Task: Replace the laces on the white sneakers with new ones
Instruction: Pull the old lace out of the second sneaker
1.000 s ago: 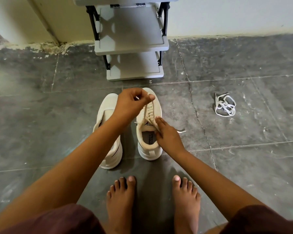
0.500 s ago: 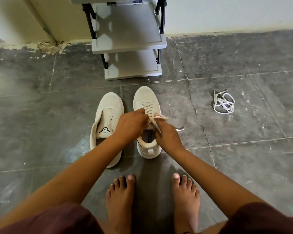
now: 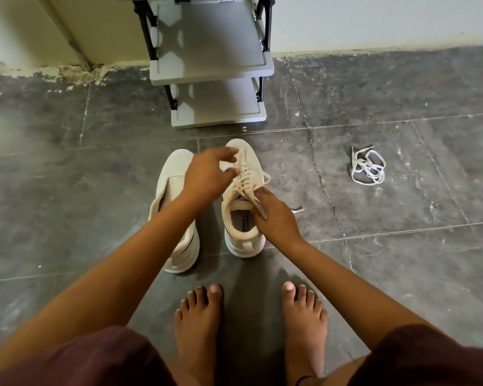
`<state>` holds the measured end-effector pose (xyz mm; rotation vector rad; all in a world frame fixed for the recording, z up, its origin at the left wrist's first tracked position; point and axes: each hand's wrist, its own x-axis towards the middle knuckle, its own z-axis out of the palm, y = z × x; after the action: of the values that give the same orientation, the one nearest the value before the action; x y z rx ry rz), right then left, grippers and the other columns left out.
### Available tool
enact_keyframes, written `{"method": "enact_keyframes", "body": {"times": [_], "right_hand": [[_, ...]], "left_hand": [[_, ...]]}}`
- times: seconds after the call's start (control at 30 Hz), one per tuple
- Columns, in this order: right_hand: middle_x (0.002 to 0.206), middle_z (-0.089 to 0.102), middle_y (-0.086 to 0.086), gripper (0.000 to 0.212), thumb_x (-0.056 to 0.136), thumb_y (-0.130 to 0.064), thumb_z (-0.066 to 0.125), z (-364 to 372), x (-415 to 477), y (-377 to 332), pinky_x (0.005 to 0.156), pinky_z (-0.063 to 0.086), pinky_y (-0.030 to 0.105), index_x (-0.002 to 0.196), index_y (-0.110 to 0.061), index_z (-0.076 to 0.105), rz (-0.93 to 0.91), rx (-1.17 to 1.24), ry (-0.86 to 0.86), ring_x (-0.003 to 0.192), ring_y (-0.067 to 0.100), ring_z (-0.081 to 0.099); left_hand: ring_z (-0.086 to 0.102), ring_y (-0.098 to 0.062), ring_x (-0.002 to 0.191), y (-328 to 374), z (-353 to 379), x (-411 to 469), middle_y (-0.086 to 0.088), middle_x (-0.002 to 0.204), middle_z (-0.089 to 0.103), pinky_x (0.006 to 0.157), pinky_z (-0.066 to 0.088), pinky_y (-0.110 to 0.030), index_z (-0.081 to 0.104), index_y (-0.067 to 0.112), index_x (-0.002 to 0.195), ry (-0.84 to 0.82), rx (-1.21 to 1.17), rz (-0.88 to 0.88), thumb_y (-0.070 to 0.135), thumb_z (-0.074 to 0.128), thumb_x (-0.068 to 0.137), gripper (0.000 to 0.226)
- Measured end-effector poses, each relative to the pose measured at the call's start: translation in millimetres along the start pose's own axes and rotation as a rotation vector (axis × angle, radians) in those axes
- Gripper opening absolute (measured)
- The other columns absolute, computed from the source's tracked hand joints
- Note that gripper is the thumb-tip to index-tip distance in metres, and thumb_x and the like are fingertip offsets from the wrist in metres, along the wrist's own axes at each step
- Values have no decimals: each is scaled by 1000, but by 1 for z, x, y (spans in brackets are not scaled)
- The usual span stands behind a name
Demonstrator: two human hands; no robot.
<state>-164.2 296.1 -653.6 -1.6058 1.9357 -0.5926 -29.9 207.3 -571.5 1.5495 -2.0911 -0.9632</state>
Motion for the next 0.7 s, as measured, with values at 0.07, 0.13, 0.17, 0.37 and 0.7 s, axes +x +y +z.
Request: {"method": "enact_keyframes", "body": {"times": [0.07, 0.13, 0.17, 0.37, 0.7], "right_hand": [[131, 55, 4, 45, 87, -16, 59, -1, -1, 0, 84, 45, 32, 131, -11, 50, -13, 2, 64, 113, 25, 55], [123, 59, 5, 42, 85, -19, 63, -2, -2, 0, 77, 43, 28, 125, -10, 54, -36, -29, 133, 107, 25, 57], [121, 60, 5, 41, 85, -21, 64, -3, -2, -1, 76, 42, 27, 123, -10, 55, -53, -49, 164, 105, 25, 57], [119, 61, 8, 41, 88, -21, 61, -5, -2, -2, 76, 48, 34, 126, -11, 49, -78, -25, 171, 101, 27, 60], [121, 57, 11, 43, 91, -12, 53, -3, -9, -8, 71, 54, 44, 132, -13, 41, -110, -68, 174, 98, 30, 61]], "left_hand": [[63, -19, 97, -12, 10, -8, 3, 115, 66, 88, 50, -37, 64, 23, 117, -63, 154, 30, 19, 65, 86, 32], [61, -18, 95, -19, 18, -15, 2, 112, 65, 83, 50, -36, 66, 25, 110, -99, 294, 93, 24, 63, 87, 24], [60, -18, 95, -21, 22, -17, 1, 111, 64, 81, 50, -36, 65, 24, 109, -108, 338, 126, 24, 61, 88, 22], [61, -28, 89, -22, 29, -12, -7, 114, 54, 71, 51, -37, 58, 19, 114, -140, 605, 266, 29, 56, 91, 25], [63, -28, 89, -30, 20, -6, -7, 97, 58, 84, 52, -39, 60, 8, 91, -44, -58, 19, 14, 64, 87, 8]]}}
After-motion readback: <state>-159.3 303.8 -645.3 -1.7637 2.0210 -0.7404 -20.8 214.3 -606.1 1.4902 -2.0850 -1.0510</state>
